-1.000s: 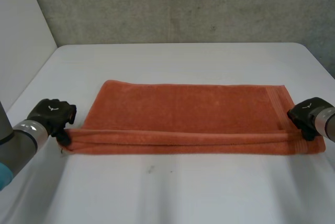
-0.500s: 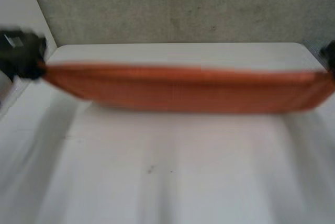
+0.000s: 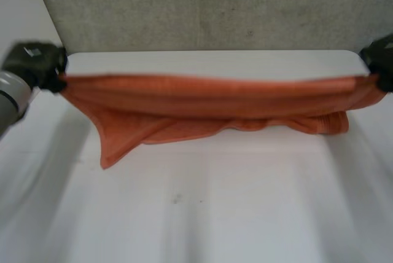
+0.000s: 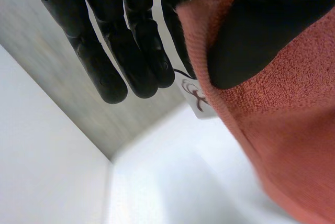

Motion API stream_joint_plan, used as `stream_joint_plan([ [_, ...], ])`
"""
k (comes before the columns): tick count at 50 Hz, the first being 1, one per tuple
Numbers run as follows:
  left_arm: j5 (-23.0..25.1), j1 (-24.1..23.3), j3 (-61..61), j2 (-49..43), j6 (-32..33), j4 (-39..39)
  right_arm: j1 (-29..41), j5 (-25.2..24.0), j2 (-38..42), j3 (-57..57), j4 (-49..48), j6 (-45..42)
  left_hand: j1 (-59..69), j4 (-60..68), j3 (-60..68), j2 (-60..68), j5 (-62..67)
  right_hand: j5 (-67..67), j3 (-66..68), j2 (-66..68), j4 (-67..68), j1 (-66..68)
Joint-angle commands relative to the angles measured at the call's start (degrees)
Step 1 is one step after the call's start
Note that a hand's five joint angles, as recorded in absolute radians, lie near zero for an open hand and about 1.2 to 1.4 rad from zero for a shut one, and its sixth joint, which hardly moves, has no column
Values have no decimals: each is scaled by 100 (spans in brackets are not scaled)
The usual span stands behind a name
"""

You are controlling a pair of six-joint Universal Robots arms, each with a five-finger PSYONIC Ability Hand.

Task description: Fold the laundry

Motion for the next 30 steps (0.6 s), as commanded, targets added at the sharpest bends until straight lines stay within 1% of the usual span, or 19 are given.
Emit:
stream_joint_plan([
  [1, 0, -64, 718, -1781, 892, -193, 355, 367, 1965, -1025, 321, -422, 1357, 1146, 1162, 1124, 1554, 1289, 1145, 1199, 1168, 2440],
  [2, 0, -82, 867, -1878, 945, -149, 425, 498, 2219, -1470, 312, -422, 1357, 1146, 1162, 1124, 1554, 1289, 1145, 1199, 1168, 2440],
  [5, 0, -266, 1631, -2142, 1016, 123, 557, 692, 2528, -2289, 268, -396, 1357, 1146, 1162, 1124, 1554, 1289, 1145, 1199, 1168, 2440],
  [6, 0, -328, 1851, -2186, 1024, 211, 636, 806, 2703, -2945, 198, -352, 1357, 1146, 1162, 1124, 1554, 1289, 1145, 1199, 1168, 2440],
  [8, 0, -468, 2519, -2248, 990, 553, 715, 868, 2845, -3651, 5, -290, 1357, 1146, 1162, 1124, 1554, 1289, 1145, 1199, 1168, 2440],
  [9, 0, -504, 2721, -2239, 972, 711, 742, 886, 2906, -3985, -144, -238, 1357, 1146, 1162, 1124, 1554, 1289, 1145, 1199, 1168, 2440],
  [10, 8, -547, 2880, -2222, 954, 896, 794, 904, 2950, -4563, -528, -55, 1357, 1146, 1162, 1124, 1554, 1289, 1145, 1199, 1168, 2440],
  [11, -9, -600, 3134, -2161, 876, 1376, 821, 904, 2968, -4804, -750, 86, 1357, 1146, 1162, 1124, 1554, 1289, 1145, 1199, 1168, 2440],
  [12, -9, -601, 3136, -2160, 875, 1381, 847, 904, 2994, -4980, -952, 244, 1357, 1146, 1162, 1124, 1554, 1289, 1145, 1199, 1168, 2440],
  [13, -44, -627, 3223, -2090, 814, 1659, 848, 904, 3003, -5060, -1198, 429, 1357, 1146, 1162, 1124, 1554, 1289, 1145, 1199, 1168, 2440],
  [14, -79, -679, 3224, -1881, 622, 2245, 839, 904, 2873, -4974, -1626, 805, 1357, 1146, 1162, 1124, 1554, 1289, 1145, 1199, 1168, 2440],
  [15, -105, -706, 3085, -1618, 316, 2834, 839, 912, 2802, -4877, -1831, 991, 1357, 1146, 1162, 1124, 1554, 1289, 1145, 1199, 1168, 2440],
  [17, -114, -706, 2909, -1431, -20, 3277, 830, 913, 2495, -4562, -2183, 1273, 1357, 1146, 1162, 1124, 1554, 1289, 1145, 1199, 1168, 2440],
  [18, -123, -689, 2821, -1361, -169, 3401, 778, 834, 2102, -4099, -2454, 1518, 1357, 1146, 1162, 1124, 1554, 1289, 1145, 1199, 1168, 2440],
  [19, -141, -628, 2646, -1273, -406, 3428, 769, 816, 1889, -3816, -2553, 1581, 1357, 1146, 1162, 1124, 1554, 1289, 1145, 1199, 1168, 2440],
  [21, -141, -627, 2487, -1246, -539, 3359, 777, 746, 1494, -3218, -2746, 1608, 1357, 1146, 1162, 1124, 1554, 1289, 1145, 1199, 1168, 2440],
  [22, -132, -627, 2408, -1255, -566, 3315, 769, 632, 1248, -2737, -2860, 1608, 1357, 1146, 1162, 1124, 1554, 1289, 1145, 1199, 1168, 2440],
  [27, -88, -618, 1715, -1343, -584, 2902, 768, 184, 1219, -1679, -2844, 1529, 1357, 1146, 1162, 1124, 1554, 1289, 1145, 1199, 1168, 2440],
  [30, -62, -574, 1292, -1369, -601, 2849, 821, -19, 1254, -1081, -2642, 1389, 1357, 1146, 1162, 1124, 1554, 1289, 1145, 1199, 1168, 2440],
])
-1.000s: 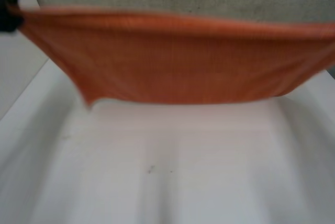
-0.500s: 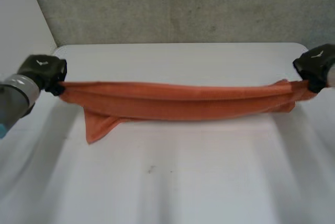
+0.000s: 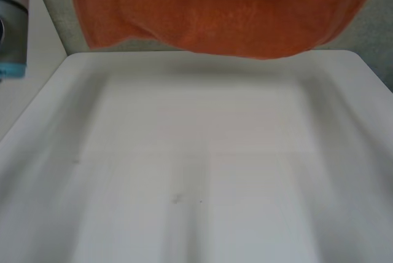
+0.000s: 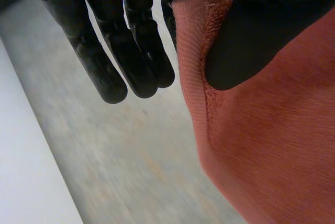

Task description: Fold the laundry

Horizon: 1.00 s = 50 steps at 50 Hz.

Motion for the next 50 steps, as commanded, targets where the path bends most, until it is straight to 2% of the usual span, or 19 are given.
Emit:
stream_joint_plan([
  [1, 77, 92, -1456, -98, -89, -462, 38, -697, -272, 2182, 213, -268, 1357, 1144, 1156, 1118, 1554, 1285, 1145, 1199, 1168, 2440],
  [4, 103, 92, -1915, -124, -72, -427, 38, -759, -281, 2832, 319, -488, 1357, 1144, 1156, 1118, 1554, 1285, 1145, 1199, 1168, 2440],
  [11, 586, 101, -3153, -353, -45, -348, -5, -751, 96, 3940, 371, -988, 1357, 1144, 1156, 1118, 1554, 1285, 1145, 1199, 1168, 2440],
  [19, 719, 320, -4244, 50, 253, -646, -49, -715, -25, 4407, 932, -1376, 1357, 1144, 1156, 1118, 1554, 1285, 1145, 1199, 1168, 2440],
  [23, 719, 417, -4614, 587, 613, -1243, -137, -706, -447, 4530, 1741, -1560, 1357, 1144, 1156, 1118, 1554, 1285, 1145, 1199, 1168, 2440],
  [30, 728, 549, -4965, 1474, 1290, -3132, -637, -680, -1079, 5012, 3479, -2375, 1357, 1144, 1156, 1118, 1554, 1285, 1145, 1199, 1168, 2440],
  [34, 736, 707, -5080, 1869, 1676, -4185, -1050, -645, -1397, 5443, 3913, -3062, 1357, 1144, 1156, 1118, 1554, 1285, 1145, 1199, 1168, 2440],
  [37, 815, 821, -5106, 2143, 2037, -4654, -1376, -671, -1625, 5725, 3993, -3581, 1357, 1144, 1156, 1118, 1554, 1285, 1145, 1199, 1168, 2440],
  [45, 965, 971, -5019, 2170, 2319, -4471, -1491, -698, -1670, 5849, 3747, -3732, 1357, 1144, 1156, 1118, 1554, 1285, 1145, 1199, 1168, 2440],
  [50, 939, 901, -4791, 1459, 2328, -3795, -1429, -654, -1250, 5525, 2853, -3425, 1357, 1144, 1156, 1118, 1554, 1285, 1145, 1199, 1168, 2440],
])
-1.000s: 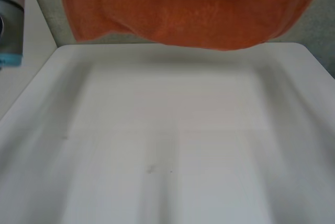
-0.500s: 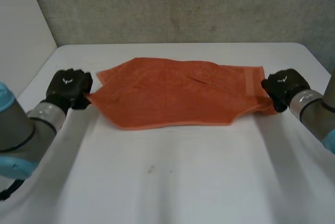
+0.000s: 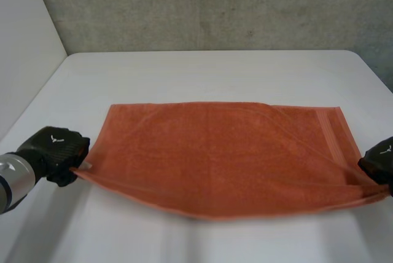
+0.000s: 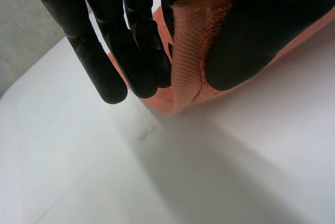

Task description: Fold the laundry

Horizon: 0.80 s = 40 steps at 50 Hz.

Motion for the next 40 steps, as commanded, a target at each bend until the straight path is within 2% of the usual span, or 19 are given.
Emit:
stream_joint_plan([
  [1, -23, -88, 409, -956, 10, 1054, 87, 42, 442, -334, -945, 349, 1357, 1144, 1155, 1114, 1554, 1282, 1144, 1199, 1168, 2440],
  [7, -59, -299, 1104, -1862, -69, 1864, 148, 25, 1293, -1115, -1727, 1201, 1357, 1144, 1155, 1114, 1554, 1282, 1144, 1199, 1168, 2440],
  [12, -251, -598, 1886, -2644, -113, 2392, 490, 60, 2109, -1879, -2280, 1719, 1357, 1144, 1155, 1114, 1554, 1282, 1144, 1199, 1168, 2440],
  [17, -612, -791, 2781, -3443, -236, 2586, 623, 244, 2585, -2346, -2597, 1791, 1357, 1144, 1155, 1114, 1554, 1282, 1144, 1199, 1168, 2440],
  [19, -656, -862, 3029, -3638, -227, 2612, 763, 437, 2892, -2679, -2904, 1808, 1357, 1144, 1155, 1114, 1554, 1282, 1144, 1199, 1168, 2440],
  [25, -797, -941, 3845, -4314, -210, 2805, 974, 605, 3456, -3243, -3529, 1799, 1357, 1144, 1155, 1114, 1554, 1282, 1144, 1199, 1168, 2440],
  [34, -982, -1003, 4357, -4773, -192, 2929, 1168, 745, 3984, -3937, -3889, 1826, 1357, 1144, 1155, 1114, 1554, 1282, 1144, 1199, 1168, 2440],
  [35, -973, -1011, 4339, -4781, -192, 2946, 1203, 754, 4027, -4016, -3959, 1852, 1357, 1144, 1155, 1114, 1554, 306, 167, 223, 191, 1463],
  [37, -929, -1038, 4278, -4773, -192, 3016, 1229, 772, 4054, -4078, -4021, 1887, 1193, 980, 991, 949, 1390, -3470, -3609, -3553, -3585, -2313],
  [38, -929, -1064, 4252, -4773, -201, 3043, 1247, 772, 4054, -4104, -4039, 1896, 109, -105, -93, -135, 305, -5121, -5259, -5204, -5235, -3963],
  [39, -929, -1081, 4217, -4755, -192, 3060, 1273, 789, 4045, -4113, -4065, 1957, -1101, -1314, -1303, -1345, -904, -5718, -5856, -5801, -5832, -4560],
  [40, -929, -1151, 4129, -4738, -192, 3087, 1282, 815, 4045, -4131, -4066, 2001, -3711, -3924, -3913, -3955, -3514, -5718, -5856, -5801, -5832, -4560],
])
